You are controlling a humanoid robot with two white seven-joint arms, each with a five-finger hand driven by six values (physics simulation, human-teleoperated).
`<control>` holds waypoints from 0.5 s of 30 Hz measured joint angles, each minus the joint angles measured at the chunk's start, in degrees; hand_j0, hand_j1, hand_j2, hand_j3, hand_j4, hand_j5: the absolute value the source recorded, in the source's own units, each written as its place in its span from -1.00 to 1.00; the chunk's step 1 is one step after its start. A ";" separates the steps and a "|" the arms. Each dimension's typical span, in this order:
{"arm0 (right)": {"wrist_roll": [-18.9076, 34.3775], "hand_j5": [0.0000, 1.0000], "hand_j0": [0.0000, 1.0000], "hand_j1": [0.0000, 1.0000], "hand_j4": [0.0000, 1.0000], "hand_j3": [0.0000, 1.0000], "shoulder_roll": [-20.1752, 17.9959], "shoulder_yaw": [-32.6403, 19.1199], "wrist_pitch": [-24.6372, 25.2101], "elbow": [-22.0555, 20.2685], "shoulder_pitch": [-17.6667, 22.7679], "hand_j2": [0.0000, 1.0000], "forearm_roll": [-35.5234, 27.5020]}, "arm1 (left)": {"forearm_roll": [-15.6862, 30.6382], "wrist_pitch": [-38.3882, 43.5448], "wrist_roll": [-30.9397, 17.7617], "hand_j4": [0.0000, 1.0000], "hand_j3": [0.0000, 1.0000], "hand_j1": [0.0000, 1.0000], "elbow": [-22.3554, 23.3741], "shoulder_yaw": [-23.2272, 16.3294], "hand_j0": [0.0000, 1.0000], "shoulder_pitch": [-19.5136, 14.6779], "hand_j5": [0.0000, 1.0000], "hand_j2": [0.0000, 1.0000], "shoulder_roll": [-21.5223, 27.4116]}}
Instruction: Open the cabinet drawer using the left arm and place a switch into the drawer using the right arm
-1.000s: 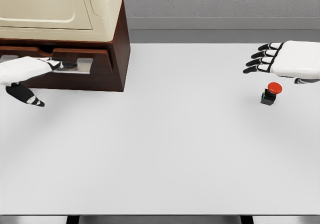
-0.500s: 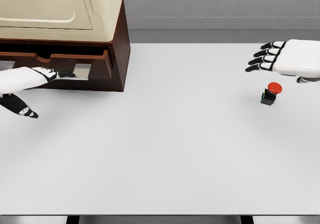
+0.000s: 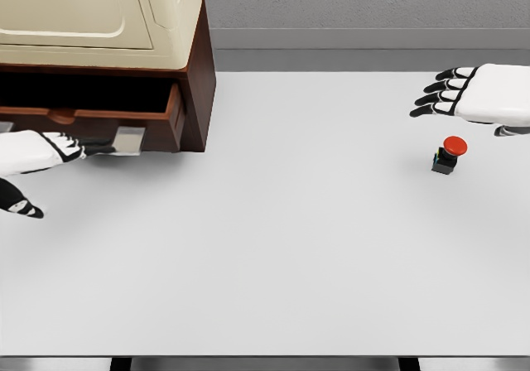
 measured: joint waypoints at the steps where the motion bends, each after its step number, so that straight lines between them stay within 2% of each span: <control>1: 0.00 1.00 1.00 1.00 1.00 1.00 0.00 -0.01 0.00 0.06 0.00 1.00 0.01 | -0.78 -1.49 -0.55 1.00 1.00 1.00 0.10 -0.11 1.00 0.02 1.00 1.00 0.55; 5: 0.00 1.00 1.00 1.00 1.00 1.00 0.00 -0.07 0.00 0.59 0.00 1.00 0.07 | -1.65 -5.55 -1.12 1.00 1.00 1.00 0.22 -0.90 1.00 0.09 1.00 1.00 2.55; 15: 0.00 1.00 1.00 1.00 1.00 1.00 0.00 -0.09 0.00 1.77 0.00 1.00 0.26 | 5.53 -7.34 -1.20 1.00 1.00 1.00 -0.45 -4.08 1.00 0.80 1.00 1.00 7.77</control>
